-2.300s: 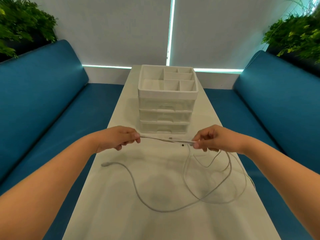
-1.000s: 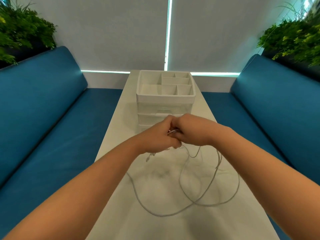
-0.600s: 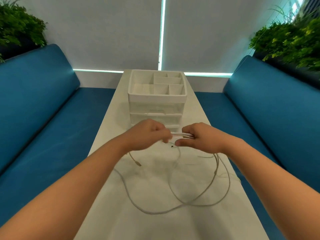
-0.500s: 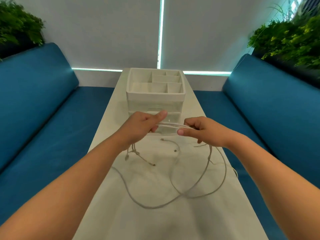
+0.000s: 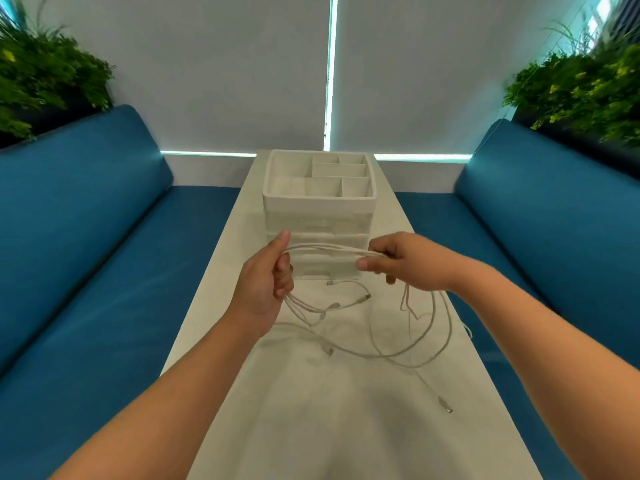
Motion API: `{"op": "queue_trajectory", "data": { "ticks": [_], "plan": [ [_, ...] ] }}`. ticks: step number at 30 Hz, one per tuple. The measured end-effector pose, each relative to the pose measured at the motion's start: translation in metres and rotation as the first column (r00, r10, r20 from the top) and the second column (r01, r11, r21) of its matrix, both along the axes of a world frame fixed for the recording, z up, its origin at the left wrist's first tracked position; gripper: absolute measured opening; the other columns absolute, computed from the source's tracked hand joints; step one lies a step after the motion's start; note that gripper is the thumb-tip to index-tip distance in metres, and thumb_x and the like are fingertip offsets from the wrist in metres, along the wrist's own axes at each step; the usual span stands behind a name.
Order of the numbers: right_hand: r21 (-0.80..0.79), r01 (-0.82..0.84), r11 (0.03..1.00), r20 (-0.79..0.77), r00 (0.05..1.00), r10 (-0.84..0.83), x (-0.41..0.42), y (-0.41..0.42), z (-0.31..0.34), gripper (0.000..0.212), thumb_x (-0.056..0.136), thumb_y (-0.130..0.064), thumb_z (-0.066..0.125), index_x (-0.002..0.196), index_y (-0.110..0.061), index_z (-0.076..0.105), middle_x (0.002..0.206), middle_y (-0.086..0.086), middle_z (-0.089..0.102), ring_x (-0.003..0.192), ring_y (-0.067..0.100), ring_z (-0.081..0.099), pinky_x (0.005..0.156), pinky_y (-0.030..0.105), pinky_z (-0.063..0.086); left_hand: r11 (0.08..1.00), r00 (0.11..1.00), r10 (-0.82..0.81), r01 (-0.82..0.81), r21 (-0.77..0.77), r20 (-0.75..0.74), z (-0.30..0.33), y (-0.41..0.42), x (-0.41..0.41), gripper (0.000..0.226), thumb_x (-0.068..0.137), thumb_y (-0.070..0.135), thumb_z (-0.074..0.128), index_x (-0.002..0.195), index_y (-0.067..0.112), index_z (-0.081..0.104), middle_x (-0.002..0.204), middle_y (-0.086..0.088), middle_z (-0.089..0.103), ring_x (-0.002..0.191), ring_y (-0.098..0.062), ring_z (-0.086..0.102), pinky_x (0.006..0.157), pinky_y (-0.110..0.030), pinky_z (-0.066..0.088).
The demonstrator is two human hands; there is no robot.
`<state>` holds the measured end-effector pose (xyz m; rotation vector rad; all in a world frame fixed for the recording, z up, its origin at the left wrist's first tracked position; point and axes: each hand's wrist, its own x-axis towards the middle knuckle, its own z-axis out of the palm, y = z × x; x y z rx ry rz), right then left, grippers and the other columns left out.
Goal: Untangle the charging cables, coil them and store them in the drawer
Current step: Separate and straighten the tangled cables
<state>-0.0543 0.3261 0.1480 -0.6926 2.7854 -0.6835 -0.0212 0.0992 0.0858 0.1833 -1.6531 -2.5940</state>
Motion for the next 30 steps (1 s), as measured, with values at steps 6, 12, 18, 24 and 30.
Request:
{"op": "queue_trajectory", "data": {
  "ticks": [6,12,18,24,30],
  "plan": [
    [-0.081,-0.035,0.996,0.018,0.999,0.036,0.010,-0.022,-0.034,0.047,0.090,-0.058,0.049,0.075,-0.015,0.057,0.062,-0.006,0.048,0.058,0.011,0.045,0.060,0.025,0.037,0.980,0.986,0.031,-0.062,0.189,0.163,-0.054,-0.008,0.019,0.041,0.093,0.027,0.059,0.059,0.021,0.037,0.050,0.006,0.029,0.046,-0.012,0.021,0.057,-0.029,0.023],
    [0.036,-0.119,0.992,-0.010,0.993,0.119,0.004,-0.027,-0.044,0.025,0.099,-0.041,0.044,0.090,-0.024,0.060,0.072,-0.011,0.054,0.066,0.006,0.049,0.062,0.023,0.036,0.997,0.974,0.044,-0.058,0.057,0.221,-0.068,-0.037,0.023,0.047,0.093,0.029,0.058,0.053,0.019,0.037,0.048,0.005,0.026,0.045,-0.012,0.021,0.056,-0.030,0.023],
    [-0.080,-0.109,0.991,0.015,0.994,0.110,0.009,-0.047,-0.069,0.026,0.098,-0.043,0.048,0.100,-0.025,0.067,0.083,-0.011,0.066,0.076,0.004,0.057,0.075,0.027,0.047,0.984,0.958,0.051,-0.097,0.152,0.281,-0.092,-0.047,0.035,0.042,0.094,0.028,0.057,0.059,0.018,0.039,0.050,0.004,0.029,0.045,-0.012,0.022,0.056,-0.029,0.026],
    [-0.024,-0.145,0.989,-0.098,0.985,0.142,0.010,-0.055,-0.073,0.031,0.098,-0.045,0.046,0.107,-0.025,0.068,0.093,-0.006,0.070,0.085,0.013,0.061,0.081,0.034,0.050,0.979,0.950,-0.009,-0.055,0.195,0.313,-0.104,-0.050,0.040,0.046,0.097,0.037,0.054,0.060,0.020,0.032,0.058,0.002,0.023,0.052,-0.014,0.021,0.056,-0.028,0.025],
    [-0.031,-0.064,0.997,-0.234,0.971,0.055,-0.005,-0.051,-0.058,0.035,0.099,-0.048,0.037,0.092,-0.022,0.059,0.070,-0.004,0.061,0.066,0.015,0.055,0.064,0.035,0.045,0.960,0.970,-0.101,0.038,0.276,0.220,-0.075,-0.035,0.033,0.055,0.087,0.062,0.054,0.058,0.022,0.027,0.057,0.004,0.015,0.050,-0.012,0.013,0.046,-0.024,0.018]
  ]
}}
